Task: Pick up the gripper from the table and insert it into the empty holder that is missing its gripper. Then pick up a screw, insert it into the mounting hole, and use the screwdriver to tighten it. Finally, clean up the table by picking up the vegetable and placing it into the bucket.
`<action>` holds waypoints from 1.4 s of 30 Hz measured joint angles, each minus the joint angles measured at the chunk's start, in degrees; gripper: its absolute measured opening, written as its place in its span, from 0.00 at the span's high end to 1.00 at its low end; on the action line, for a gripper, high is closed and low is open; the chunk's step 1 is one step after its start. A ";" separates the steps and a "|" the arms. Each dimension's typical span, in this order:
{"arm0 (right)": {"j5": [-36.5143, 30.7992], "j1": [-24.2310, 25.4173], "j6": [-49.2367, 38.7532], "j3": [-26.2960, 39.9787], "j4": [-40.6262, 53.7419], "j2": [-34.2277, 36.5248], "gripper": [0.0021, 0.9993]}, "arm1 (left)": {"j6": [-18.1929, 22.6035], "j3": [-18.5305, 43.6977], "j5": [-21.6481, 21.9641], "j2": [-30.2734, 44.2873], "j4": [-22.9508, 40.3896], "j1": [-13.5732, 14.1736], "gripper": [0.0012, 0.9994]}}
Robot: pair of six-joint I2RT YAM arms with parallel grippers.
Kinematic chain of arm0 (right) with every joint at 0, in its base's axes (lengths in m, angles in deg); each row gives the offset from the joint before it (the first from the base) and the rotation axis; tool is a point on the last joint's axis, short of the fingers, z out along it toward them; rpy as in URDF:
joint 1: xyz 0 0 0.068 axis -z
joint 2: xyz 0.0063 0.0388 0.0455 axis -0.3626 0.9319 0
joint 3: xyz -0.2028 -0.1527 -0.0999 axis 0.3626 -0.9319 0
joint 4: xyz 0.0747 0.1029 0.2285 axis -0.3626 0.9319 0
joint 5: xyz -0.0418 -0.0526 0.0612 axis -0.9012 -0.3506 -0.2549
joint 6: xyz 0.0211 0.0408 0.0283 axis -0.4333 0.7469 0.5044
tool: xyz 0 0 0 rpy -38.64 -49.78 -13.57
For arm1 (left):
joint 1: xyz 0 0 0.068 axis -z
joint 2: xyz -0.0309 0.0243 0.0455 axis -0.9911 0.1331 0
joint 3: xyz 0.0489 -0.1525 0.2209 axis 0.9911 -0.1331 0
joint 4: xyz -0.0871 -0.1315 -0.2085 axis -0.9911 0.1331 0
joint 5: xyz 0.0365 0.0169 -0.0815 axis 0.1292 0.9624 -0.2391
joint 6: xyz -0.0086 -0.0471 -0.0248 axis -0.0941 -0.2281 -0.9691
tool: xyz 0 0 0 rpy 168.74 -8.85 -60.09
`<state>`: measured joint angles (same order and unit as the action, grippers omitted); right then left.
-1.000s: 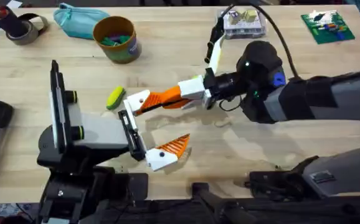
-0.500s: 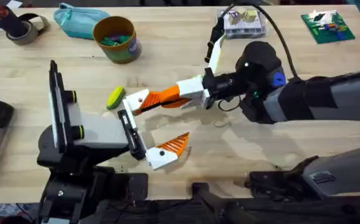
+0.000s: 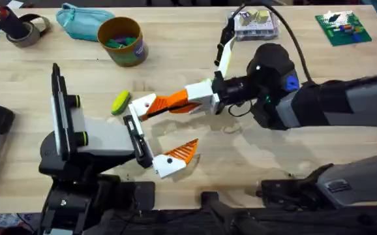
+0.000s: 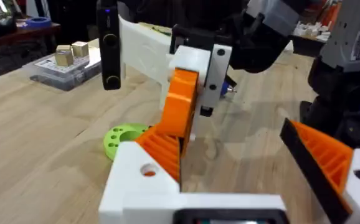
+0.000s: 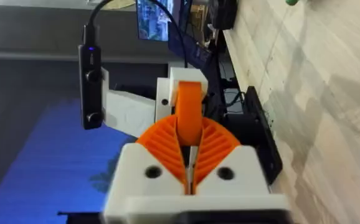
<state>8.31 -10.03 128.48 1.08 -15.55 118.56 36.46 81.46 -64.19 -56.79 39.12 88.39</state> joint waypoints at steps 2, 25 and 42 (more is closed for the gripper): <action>-0.06 -0.12 -0.01 0.00 0.14 0.02 0.80 | 0.00 0.01 -0.18 0.01 -0.01 0.03 0.01; -0.19 2.56 -0.03 0.29 -5.56 0.02 0.00 | 0.00 0.02 -1.37 0.00 0.00 0.15 0.01; -7.34 16.98 -28.68 21.33 31.07 -0.50 0.00 | 0.01 0.02 -1.36 0.00 0.00 0.15 0.01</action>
<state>0.98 6.95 99.81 22.40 15.52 118.06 36.47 81.48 -65.55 -56.79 39.12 88.55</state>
